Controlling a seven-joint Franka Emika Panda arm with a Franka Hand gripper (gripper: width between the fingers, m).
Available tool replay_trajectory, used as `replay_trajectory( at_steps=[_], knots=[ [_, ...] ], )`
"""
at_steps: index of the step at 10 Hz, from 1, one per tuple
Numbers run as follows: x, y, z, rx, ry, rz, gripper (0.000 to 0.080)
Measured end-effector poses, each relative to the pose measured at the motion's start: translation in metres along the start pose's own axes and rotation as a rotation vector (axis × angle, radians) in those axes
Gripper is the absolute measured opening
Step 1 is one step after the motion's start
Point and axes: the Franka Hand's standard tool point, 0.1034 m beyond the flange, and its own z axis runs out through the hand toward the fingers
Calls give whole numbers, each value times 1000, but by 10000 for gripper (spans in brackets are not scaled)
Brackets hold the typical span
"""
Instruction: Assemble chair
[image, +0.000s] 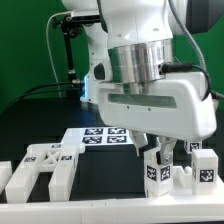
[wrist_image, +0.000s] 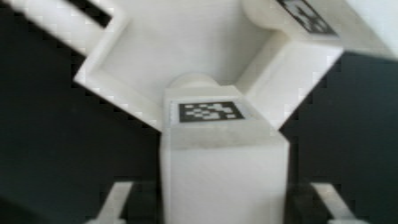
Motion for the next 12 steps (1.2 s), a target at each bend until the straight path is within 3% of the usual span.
replay_trajectory(
  at_steps=[3, 5, 6, 7, 8, 9, 12],
  knots=[
    [0, 7, 0, 64, 2, 366, 288],
    [0, 6, 0, 60, 1, 300, 288],
    [-1, 6, 1, 53, 5, 167, 470],
    [-1, 2, 3, 41, 12, -84, 586],
    [-6, 0, 6, 15, -5, -237, 586],
    [-11, 0, 7, 7, -9, -370, 638],
    [-8, 1, 7, 4, -3, -598, 649]
  ],
)
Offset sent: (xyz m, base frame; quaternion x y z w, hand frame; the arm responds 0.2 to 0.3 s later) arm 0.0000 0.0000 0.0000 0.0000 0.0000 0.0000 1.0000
